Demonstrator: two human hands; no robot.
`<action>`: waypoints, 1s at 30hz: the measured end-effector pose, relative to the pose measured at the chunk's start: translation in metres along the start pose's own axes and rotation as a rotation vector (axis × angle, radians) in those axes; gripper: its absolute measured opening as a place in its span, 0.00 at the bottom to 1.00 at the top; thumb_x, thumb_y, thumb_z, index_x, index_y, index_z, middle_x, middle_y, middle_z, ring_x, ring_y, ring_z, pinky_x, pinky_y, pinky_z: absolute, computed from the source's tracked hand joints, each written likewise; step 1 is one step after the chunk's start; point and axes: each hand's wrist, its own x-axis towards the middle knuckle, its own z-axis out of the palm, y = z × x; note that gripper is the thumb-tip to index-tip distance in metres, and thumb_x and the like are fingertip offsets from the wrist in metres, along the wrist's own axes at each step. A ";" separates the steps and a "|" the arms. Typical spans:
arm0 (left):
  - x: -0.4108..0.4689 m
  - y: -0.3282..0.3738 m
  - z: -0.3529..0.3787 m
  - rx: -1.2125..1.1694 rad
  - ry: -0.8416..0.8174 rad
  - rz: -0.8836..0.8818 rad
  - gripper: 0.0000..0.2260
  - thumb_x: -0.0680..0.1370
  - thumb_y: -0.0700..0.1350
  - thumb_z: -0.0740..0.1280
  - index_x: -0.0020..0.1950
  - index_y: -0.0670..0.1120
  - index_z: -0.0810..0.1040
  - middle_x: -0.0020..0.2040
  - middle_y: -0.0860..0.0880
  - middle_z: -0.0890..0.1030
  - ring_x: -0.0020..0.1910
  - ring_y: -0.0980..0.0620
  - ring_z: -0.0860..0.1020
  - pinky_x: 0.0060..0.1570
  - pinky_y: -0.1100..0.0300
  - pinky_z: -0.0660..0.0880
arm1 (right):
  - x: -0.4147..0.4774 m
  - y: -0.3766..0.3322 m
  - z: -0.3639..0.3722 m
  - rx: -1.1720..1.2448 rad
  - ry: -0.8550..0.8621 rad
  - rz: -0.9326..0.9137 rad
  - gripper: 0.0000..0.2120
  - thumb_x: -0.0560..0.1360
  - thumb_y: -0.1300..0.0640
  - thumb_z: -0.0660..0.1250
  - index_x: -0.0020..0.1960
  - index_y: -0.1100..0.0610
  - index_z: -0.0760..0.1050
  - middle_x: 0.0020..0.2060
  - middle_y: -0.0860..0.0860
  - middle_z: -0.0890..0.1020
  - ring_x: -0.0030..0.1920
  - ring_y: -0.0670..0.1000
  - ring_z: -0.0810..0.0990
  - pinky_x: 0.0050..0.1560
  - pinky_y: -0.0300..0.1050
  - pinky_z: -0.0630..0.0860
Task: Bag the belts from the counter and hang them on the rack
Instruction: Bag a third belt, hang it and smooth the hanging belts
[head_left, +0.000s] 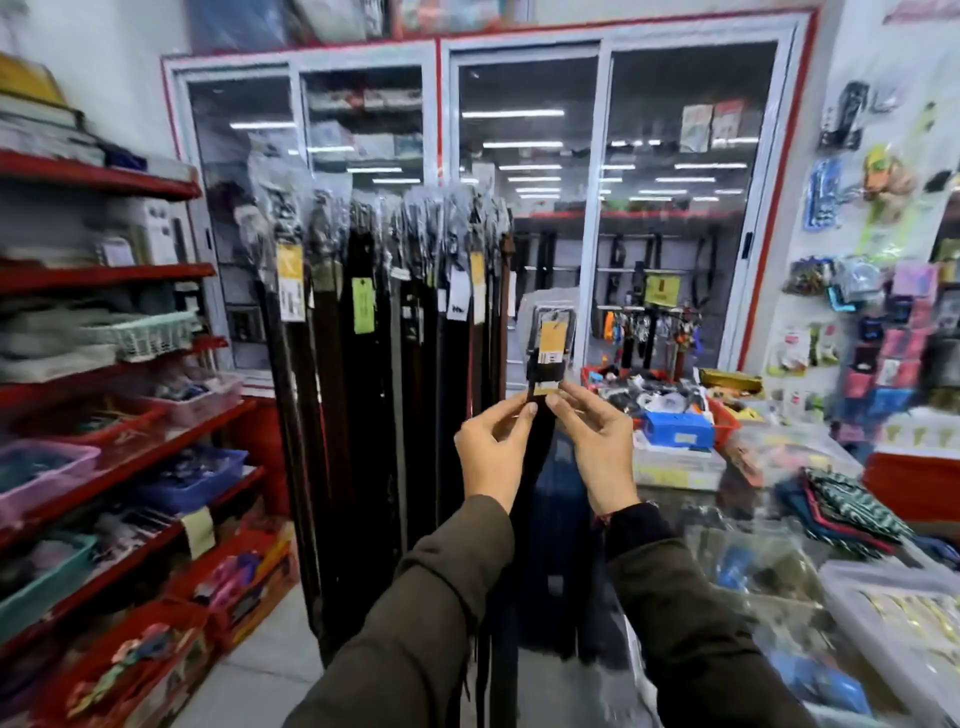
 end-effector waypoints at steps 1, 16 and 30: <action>0.010 0.010 -0.003 -0.014 0.017 0.029 0.11 0.77 0.42 0.73 0.59 0.43 0.85 0.48 0.53 0.85 0.46 0.67 0.83 0.52 0.70 0.78 | 0.006 -0.011 0.008 0.021 -0.022 -0.020 0.15 0.75 0.62 0.72 0.61 0.55 0.80 0.46 0.43 0.87 0.49 0.41 0.86 0.52 0.36 0.81; 0.110 0.096 -0.041 -0.034 0.092 0.089 0.13 0.75 0.45 0.75 0.58 0.42 0.85 0.51 0.45 0.88 0.52 0.49 0.85 0.56 0.45 0.82 | 0.073 -0.096 0.092 -0.033 -0.127 -0.128 0.15 0.77 0.58 0.70 0.62 0.64 0.81 0.55 0.61 0.86 0.57 0.58 0.85 0.48 0.46 0.85; 0.114 0.082 -0.039 -0.107 -0.031 -0.103 0.13 0.77 0.38 0.72 0.62 0.37 0.81 0.53 0.41 0.85 0.56 0.41 0.84 0.47 0.51 0.84 | 0.085 -0.072 0.089 -0.175 -0.086 -0.070 0.10 0.73 0.54 0.74 0.52 0.57 0.85 0.48 0.60 0.87 0.50 0.63 0.87 0.50 0.65 0.84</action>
